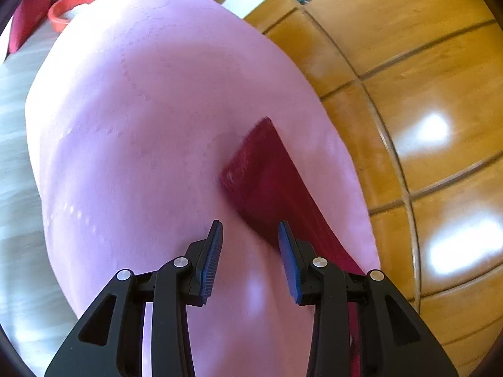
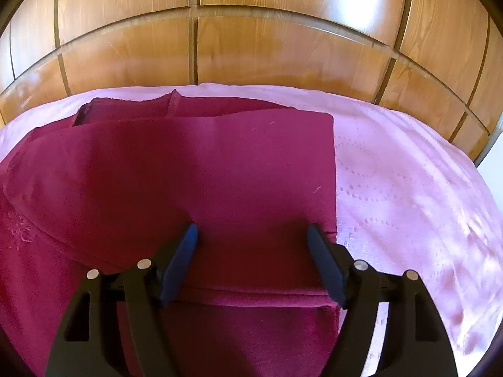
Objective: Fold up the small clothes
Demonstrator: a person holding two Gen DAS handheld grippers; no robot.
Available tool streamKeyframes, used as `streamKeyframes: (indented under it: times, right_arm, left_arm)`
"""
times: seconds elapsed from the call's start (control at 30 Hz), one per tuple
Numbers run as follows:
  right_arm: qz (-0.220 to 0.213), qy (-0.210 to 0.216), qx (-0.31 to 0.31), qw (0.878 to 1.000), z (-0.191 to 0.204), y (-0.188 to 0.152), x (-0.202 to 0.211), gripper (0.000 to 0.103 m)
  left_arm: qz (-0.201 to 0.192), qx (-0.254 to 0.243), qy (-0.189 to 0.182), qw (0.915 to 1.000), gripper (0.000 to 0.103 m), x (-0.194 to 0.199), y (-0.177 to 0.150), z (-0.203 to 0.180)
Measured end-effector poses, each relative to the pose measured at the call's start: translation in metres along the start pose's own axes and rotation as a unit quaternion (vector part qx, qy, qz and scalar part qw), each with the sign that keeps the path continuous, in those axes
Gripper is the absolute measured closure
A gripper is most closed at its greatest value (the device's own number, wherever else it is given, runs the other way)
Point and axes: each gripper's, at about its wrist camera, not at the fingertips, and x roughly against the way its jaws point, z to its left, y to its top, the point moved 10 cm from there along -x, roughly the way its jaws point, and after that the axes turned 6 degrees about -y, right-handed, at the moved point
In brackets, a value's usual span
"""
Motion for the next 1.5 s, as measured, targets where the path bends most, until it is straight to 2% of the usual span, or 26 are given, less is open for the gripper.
streamKeyframes:
  times: [0.23,0.27,0.3,0.33,0.37,0.4,0.47,0.57,0.67,0.77,0.8,0.87,1.0,1.03,1.13,1.17,1.2,1.27,1.33,1.5]
  right_arm:
    - [-0.001,-0.004,0.002,1.0,0.0,-0.001,-0.001,0.029]
    - [-0.001,-0.006,0.003,1.0,0.0,-0.002,-0.001,0.028]
    - [-0.001,-0.007,0.003,1.0,0.0,-0.002,0.0,0.028]
    - [-0.001,-0.007,0.002,1.0,0.0,-0.002,-0.001,0.028]
    - [-0.001,-0.008,0.002,1.0,0.0,-0.002,-0.001,0.027]
    - [0.0,-0.009,0.001,1.0,-0.001,-0.002,-0.001,0.026]
    - [0.0,-0.009,0.0,1.0,-0.001,-0.001,-0.002,0.026]
    - [0.0,-0.008,0.0,1.0,-0.002,-0.001,-0.002,0.025]
    - [0.0,-0.007,-0.001,1.0,-0.002,-0.001,-0.002,0.025]
    - [0.0,-0.006,-0.002,1.0,-0.002,-0.001,-0.002,0.025]
    - [-0.001,-0.005,-0.003,1.0,-0.003,-0.001,-0.002,0.025]
    - [-0.001,-0.003,-0.005,1.0,-0.003,-0.001,-0.002,0.025]
    - [0.0,0.004,-0.011,1.0,-0.003,-0.002,-0.002,0.025]
    - [0.001,0.006,-0.013,1.0,-0.003,-0.002,-0.002,0.025]
    - [0.002,0.013,-0.018,1.0,-0.004,-0.001,-0.004,0.025]
    - [0.002,0.014,-0.019,1.0,-0.004,-0.001,-0.005,0.025]
    - [0.002,0.015,-0.019,1.0,-0.004,-0.001,-0.005,0.025]
    - [0.002,0.015,-0.019,1.0,-0.004,-0.001,-0.005,0.025]
    - [0.002,0.017,-0.021,1.0,-0.004,-0.001,-0.005,0.025]
    - [0.003,0.017,-0.021,1.0,-0.004,0.0,-0.005,0.025]
  left_arm:
    - [-0.003,-0.022,0.05,0.9985,0.068,-0.034,0.026,0.005]
    - [-0.002,-0.028,0.058,0.998,0.075,-0.037,0.028,0.006]
    - [-0.003,-0.035,0.069,0.997,0.089,-0.039,0.029,0.005]
    - [0.001,-0.041,0.077,0.9962,0.093,-0.038,0.03,0.006]
    - [0.002,-0.045,0.078,0.996,0.094,-0.038,0.029,0.001]
    - [0.0,-0.049,0.073,0.9961,0.094,-0.037,0.029,-0.005]
    - [0.006,-0.074,0.035,0.9966,0.094,-0.034,0.02,-0.036]
    - [0.015,-0.132,-0.02,0.991,0.094,-0.025,-0.005,-0.095]
    - [0.037,-0.184,-0.083,0.9786,0.094,-0.02,-0.051,-0.159]
    - [0.071,-0.242,-0.127,0.9592,0.094,-0.023,-0.116,-0.215]
    - [0.088,-0.265,-0.14,0.9501,0.094,-0.027,-0.146,-0.233]
    - [0.112,-0.295,-0.152,0.9368,0.094,-0.039,-0.191,-0.256]
    - [0.172,-0.326,-0.155,0.9164,0.094,-0.063,-0.275,-0.275]
    - [0.181,-0.346,-0.145,0.909,0.094,-0.071,-0.297,-0.276]
    - [0.197,-0.386,-0.115,0.8938,0.094,-0.082,-0.334,-0.269]
    - [0.202,-0.395,-0.108,0.8896,0.087,-0.083,-0.343,-0.264]
    - [0.207,-0.401,-0.103,0.8865,0.072,-0.083,-0.348,-0.259]
    - [0.203,-0.407,-0.097,0.8854,0.055,-0.076,-0.351,-0.246]
    - [0.181,-0.422,-0.093,0.8835,0.053,-0.064,-0.345,-0.235]
    - [0.124,-0.47,-0.044,0.8729,0.053,-0.05,-0.332,-0.209]
